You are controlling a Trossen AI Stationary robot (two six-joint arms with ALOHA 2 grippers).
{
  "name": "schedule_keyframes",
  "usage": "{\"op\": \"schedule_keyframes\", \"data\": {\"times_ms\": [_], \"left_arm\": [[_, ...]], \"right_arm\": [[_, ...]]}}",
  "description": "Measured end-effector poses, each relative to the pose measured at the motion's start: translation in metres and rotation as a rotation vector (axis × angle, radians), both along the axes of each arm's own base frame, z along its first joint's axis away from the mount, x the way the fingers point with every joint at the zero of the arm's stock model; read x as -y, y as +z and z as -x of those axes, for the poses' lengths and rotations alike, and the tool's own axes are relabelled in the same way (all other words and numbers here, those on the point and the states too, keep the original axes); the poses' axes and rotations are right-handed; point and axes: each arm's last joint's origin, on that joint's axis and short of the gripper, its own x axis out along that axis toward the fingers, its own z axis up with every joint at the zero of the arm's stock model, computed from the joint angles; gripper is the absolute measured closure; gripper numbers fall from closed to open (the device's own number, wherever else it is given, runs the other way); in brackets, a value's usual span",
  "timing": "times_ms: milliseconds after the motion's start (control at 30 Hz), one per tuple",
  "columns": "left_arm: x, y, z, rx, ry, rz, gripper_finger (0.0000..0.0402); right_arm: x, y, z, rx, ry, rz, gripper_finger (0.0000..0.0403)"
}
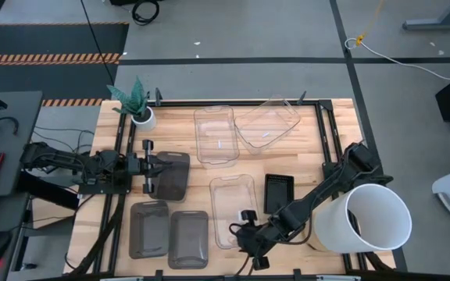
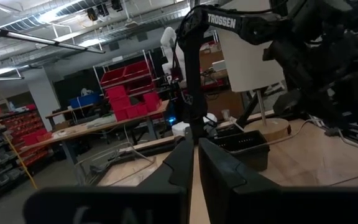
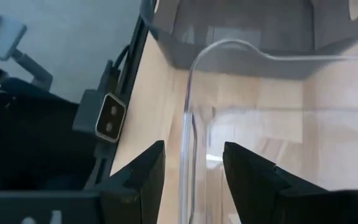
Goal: Stack baskets by color
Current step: Stack the bottom transparent bin on the top left transparent bin
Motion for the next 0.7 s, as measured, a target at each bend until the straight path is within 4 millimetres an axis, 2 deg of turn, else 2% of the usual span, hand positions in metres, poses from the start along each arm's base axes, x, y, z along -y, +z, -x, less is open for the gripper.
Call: {"op": "schedule_keyframes", "data": {"times_ms": [200,400,533,700], "left_arm": [[0.000,0.000,0.000,-0.001,0.000,0.000,0.0371],[0.000,0.000,0.000,-0.001,0.000,-0.001,0.0366],[0.000,0.000,-0.001,-0.005,0.000,-0.001,0.0372],[0.000,-0.002,-0.001,-0.016,0.000,-0.003,0.0376]], "right_arm": [[-0.005,-0.006,-0.002,0.026,0.022,0.021,0.0234],[-0.009,-0.022,-0.005,0.008,0.016,0.059,0.0234],[0.001,-0.030,-0.003,-0.068,-0.053,0.121,0.0234],[0.022,-0.027,-0.006,-0.119,-0.135,0.158,0.0234]]}}
